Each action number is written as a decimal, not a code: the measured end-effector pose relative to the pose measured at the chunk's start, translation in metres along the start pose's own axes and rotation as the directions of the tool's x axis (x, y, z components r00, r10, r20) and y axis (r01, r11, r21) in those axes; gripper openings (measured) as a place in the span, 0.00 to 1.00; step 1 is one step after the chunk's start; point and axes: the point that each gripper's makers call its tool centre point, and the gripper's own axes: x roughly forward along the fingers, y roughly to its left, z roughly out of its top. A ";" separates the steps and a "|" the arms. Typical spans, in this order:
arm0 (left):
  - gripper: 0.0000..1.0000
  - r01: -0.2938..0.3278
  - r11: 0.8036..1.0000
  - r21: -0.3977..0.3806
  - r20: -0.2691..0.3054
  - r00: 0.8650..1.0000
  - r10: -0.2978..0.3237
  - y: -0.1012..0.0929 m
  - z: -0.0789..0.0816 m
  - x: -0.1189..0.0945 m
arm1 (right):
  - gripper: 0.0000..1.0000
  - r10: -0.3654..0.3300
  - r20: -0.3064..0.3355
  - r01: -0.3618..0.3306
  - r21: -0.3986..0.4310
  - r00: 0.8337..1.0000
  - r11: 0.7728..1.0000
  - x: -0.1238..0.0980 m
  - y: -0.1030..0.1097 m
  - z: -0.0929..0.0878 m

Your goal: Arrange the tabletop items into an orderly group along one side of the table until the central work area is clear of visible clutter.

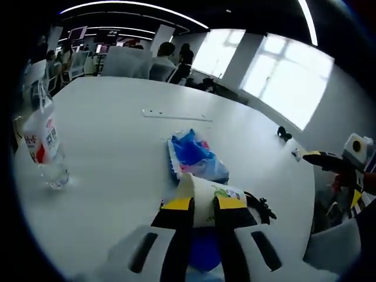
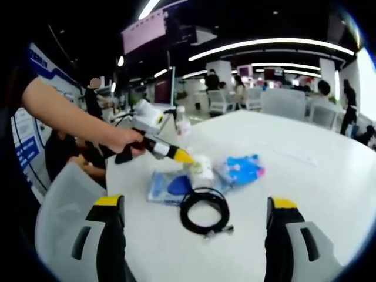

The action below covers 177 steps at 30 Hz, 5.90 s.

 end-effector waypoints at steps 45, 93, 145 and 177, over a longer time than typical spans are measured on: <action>0.00 0.013 0.956 0.293 -0.089 0.996 0.014 -0.008 0.033 -0.028 | 0.97 0.000 0.035 -0.002 0.033 0.999 0.999 0.011 0.022 0.006; 0.01 -0.060 0.783 0.619 -0.263 0.924 0.278 0.070 0.028 -0.016 | 0.98 -0.033 0.006 0.032 0.100 0.999 0.994 0.028 0.015 -0.012; 0.01 -0.045 0.691 0.721 -0.261 0.907 0.331 0.085 0.041 -0.009 | 0.98 -0.045 -0.010 0.046 0.156 0.999 0.987 0.030 0.009 -0.025; 0.23 -0.073 0.699 0.711 -0.244 0.907 0.342 0.091 0.045 -0.007 | 0.98 -0.044 0.006 0.043 0.158 0.999 0.986 0.031 0.009 -0.018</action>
